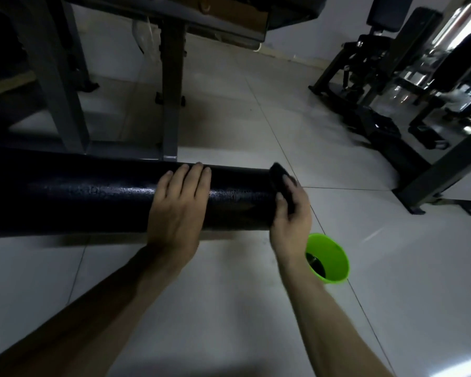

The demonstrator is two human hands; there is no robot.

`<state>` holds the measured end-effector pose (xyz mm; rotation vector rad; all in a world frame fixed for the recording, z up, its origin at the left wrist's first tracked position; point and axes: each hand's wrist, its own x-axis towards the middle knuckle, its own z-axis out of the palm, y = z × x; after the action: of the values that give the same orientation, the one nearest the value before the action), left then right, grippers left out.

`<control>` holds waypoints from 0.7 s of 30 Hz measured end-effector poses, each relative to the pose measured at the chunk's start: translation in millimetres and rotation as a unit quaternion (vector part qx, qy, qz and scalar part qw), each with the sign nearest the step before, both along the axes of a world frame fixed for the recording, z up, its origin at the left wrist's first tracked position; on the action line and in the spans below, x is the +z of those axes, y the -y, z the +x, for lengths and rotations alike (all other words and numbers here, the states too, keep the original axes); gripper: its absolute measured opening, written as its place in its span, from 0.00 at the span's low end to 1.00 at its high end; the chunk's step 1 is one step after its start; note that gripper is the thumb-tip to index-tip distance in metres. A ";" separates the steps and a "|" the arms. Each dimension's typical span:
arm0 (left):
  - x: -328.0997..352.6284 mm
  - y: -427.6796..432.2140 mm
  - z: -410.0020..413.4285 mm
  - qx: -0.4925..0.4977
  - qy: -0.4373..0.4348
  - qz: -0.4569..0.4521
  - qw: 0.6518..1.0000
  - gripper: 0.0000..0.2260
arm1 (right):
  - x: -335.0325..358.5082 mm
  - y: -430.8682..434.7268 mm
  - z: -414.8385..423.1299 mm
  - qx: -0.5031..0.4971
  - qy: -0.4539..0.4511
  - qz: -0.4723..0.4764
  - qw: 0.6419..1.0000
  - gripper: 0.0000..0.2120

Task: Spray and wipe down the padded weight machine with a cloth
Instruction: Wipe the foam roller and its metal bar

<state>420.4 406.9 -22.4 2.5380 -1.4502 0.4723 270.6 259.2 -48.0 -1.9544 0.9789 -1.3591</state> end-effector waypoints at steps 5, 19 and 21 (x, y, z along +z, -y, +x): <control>7.0 2.5 -0.7 0.007 -0.014 0.023 1.000 0.51 | -17.9 -27.0 -9.1 -0.015 0.000 -0.047 0.999 0.21; 14.0 3.5 7.7 -0.026 -0.027 -0.002 0.999 0.51 | -20.4 -21.9 -20.8 0.025 -0.095 -0.110 0.989 0.31; 13.4 2.2 6.3 -0.023 -0.032 -0.006 0.999 0.50 | -11.3 -14.1 -8.7 -0.009 -0.098 -0.100 0.990 0.29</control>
<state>426.7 404.7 -9.0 2.4804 -1.4743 0.3882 261.9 273.3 -59.3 -2.2685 0.9838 -1.3391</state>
